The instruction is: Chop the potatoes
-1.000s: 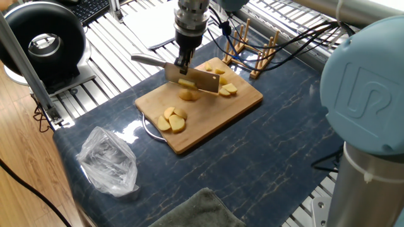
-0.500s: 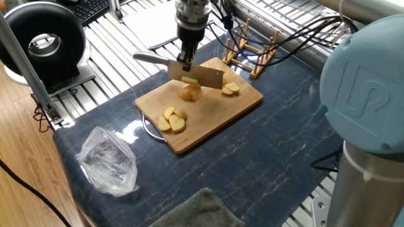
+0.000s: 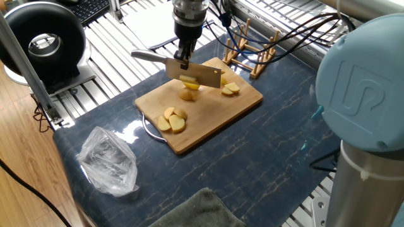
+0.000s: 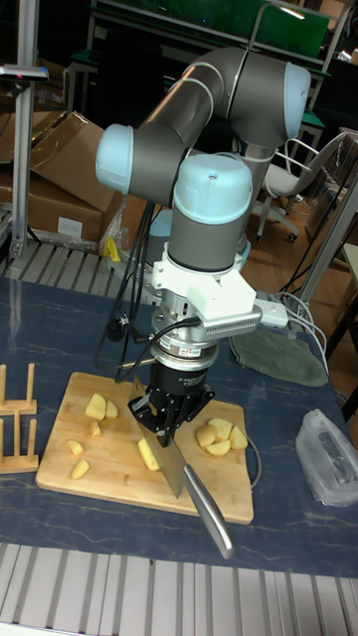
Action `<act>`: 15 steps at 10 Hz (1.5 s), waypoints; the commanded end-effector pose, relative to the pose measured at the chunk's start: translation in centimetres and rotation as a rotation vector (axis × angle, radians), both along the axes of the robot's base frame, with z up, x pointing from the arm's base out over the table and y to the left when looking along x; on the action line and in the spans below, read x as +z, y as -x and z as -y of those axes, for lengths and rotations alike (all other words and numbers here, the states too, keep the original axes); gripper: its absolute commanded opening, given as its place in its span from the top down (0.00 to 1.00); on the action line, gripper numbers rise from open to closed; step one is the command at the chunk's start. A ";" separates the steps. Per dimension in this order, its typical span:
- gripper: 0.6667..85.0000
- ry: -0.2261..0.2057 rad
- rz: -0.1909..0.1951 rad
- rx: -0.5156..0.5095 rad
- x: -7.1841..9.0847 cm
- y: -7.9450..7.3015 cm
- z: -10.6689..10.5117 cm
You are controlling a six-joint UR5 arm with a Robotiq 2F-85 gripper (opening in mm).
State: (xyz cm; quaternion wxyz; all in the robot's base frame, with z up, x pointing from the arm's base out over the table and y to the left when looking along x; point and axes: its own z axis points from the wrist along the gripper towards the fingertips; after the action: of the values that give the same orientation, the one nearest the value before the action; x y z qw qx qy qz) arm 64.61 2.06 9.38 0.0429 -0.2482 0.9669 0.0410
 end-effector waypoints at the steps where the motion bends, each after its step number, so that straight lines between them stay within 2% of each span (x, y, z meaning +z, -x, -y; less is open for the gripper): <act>1: 1.00 -0.017 0.004 -0.005 -0.1 -0.2 -0.2; 2: 1.00 -0.047 -0.009 -0.031 -0.1 0.1 -1.1; 3: 1.00 -0.015 0.008 -0.001 -0.1 -0.2 -0.3; 5: 1.00 -0.013 0.013 0.037 0.0 -0.6 0.4; 8: 1.00 0.015 0.022 0.092 0.6 -0.9 2.1; 9: 1.00 -0.001 0.012 0.077 0.7 -0.6 1.7; 13: 1.00 0.004 0.010 0.019 0.8 -0.1 0.2; 14: 1.00 0.018 0.018 0.031 0.8 -0.5 0.5; 15: 1.00 -0.002 0.017 0.031 0.7 -0.8 0.3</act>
State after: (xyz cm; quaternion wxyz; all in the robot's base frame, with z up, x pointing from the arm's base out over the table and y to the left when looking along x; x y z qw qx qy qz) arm 65.00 1.29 9.93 0.0455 -0.2689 0.9615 0.0329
